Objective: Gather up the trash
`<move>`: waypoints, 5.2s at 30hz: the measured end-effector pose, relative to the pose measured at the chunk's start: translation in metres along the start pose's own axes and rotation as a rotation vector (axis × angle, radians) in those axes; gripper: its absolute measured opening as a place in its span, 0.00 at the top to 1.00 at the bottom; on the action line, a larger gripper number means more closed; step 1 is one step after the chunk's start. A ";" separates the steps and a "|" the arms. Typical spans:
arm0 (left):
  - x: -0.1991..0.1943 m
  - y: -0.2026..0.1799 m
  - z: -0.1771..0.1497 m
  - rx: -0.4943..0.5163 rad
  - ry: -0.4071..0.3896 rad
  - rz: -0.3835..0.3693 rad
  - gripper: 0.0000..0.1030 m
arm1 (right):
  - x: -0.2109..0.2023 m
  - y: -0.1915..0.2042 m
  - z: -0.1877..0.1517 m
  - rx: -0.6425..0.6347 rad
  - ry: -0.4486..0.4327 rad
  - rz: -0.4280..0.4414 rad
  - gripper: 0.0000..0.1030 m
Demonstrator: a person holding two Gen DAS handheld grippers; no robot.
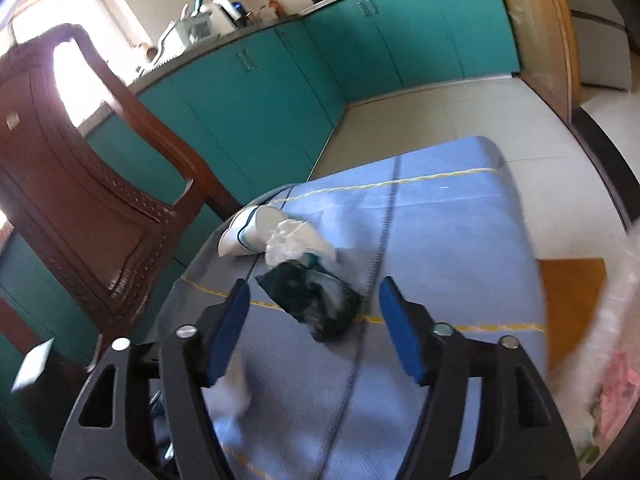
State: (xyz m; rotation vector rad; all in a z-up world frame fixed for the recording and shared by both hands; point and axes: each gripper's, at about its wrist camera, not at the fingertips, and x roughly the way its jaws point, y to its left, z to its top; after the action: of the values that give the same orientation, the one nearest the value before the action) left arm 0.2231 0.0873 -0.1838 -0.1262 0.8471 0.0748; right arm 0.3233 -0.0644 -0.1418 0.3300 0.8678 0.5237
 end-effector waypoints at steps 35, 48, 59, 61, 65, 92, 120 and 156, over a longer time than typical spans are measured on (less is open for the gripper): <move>-0.098 -0.033 -0.012 0.083 -0.206 0.217 0.79 | -0.103 0.018 -0.090 -0.302 -0.126 -0.231 0.66; -0.096 -0.036 -0.016 0.100 -0.186 0.220 0.79 | -0.106 0.025 -0.096 -0.313 -0.147 -0.205 0.66; -0.092 -0.038 -0.017 0.100 -0.180 0.231 0.79 | -0.110 0.031 -0.101 -0.344 -0.165 -0.218 0.66; -0.092 -0.038 -0.017 0.103 -0.180 0.232 0.79 | -0.110 0.032 -0.101 -0.344 -0.165 -0.214 0.66; -0.093 -0.039 -0.019 0.105 -0.182 0.239 0.79 | -0.111 0.032 -0.102 -0.346 -0.166 -0.211 0.66; -0.096 -0.038 -0.021 0.104 -0.192 0.251 0.79 | -0.108 0.040 -0.105 -0.374 -0.167 -0.242 0.66; -0.093 -0.040 -0.023 0.106 -0.183 0.257 0.79 | -0.108 0.044 -0.107 -0.395 -0.183 -0.255 0.66; -0.057 -0.217 0.007 0.347 -0.159 -0.218 0.79 | -0.224 -0.149 -0.091 0.151 -0.244 -0.516 0.32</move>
State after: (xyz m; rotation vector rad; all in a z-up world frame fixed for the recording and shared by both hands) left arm 0.2159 -0.1275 -0.1191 0.1134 0.6719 -0.2631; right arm 0.1769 -0.3073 -0.1264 0.2862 0.7191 -0.0610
